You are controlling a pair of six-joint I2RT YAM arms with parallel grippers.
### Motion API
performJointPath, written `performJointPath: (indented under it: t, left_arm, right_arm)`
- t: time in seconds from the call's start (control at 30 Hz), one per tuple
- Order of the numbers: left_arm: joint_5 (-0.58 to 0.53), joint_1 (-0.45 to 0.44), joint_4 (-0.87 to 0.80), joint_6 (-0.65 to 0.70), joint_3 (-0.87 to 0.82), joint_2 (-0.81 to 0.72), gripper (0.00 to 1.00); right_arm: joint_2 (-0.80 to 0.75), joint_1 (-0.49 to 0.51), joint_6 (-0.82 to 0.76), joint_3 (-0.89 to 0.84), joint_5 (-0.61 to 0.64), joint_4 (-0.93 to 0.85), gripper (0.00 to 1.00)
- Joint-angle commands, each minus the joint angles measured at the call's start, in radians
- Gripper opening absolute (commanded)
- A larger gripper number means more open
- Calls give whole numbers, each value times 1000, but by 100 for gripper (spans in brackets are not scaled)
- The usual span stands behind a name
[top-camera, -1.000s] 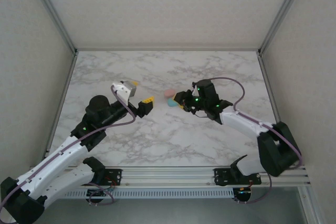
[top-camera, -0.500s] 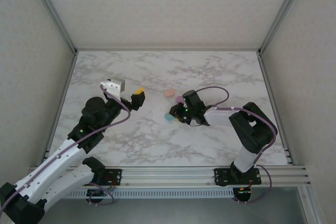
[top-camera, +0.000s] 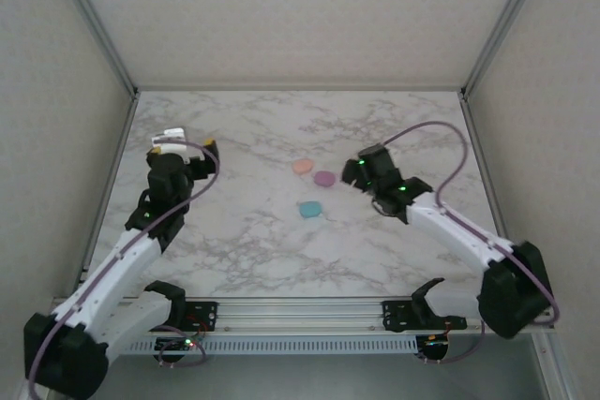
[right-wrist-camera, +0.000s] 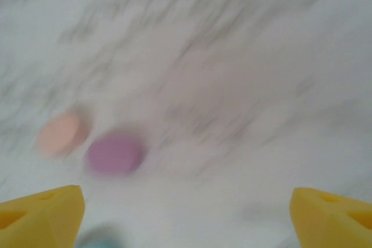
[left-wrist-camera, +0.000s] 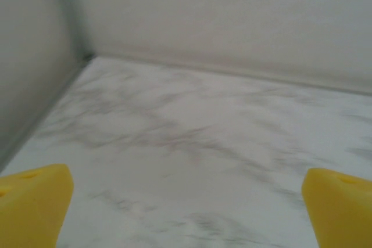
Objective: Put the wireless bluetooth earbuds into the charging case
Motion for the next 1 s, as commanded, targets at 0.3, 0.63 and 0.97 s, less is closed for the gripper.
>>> performJointPath:
  t: [0.3,0.63,0.97]
  left_arm:
    - [57,241,277,-34,-3,486,100]
    - [301,237,718,61,-234,563,100]
    - [274,223,735,69,-237,569,100]
  right_arm:
    - [249,-319,-729,-347,-131,916,98]
    - [322,-466,-647,-468,-434,1174,99]
    - [323,-462,-602,-448,-309,1136,99]
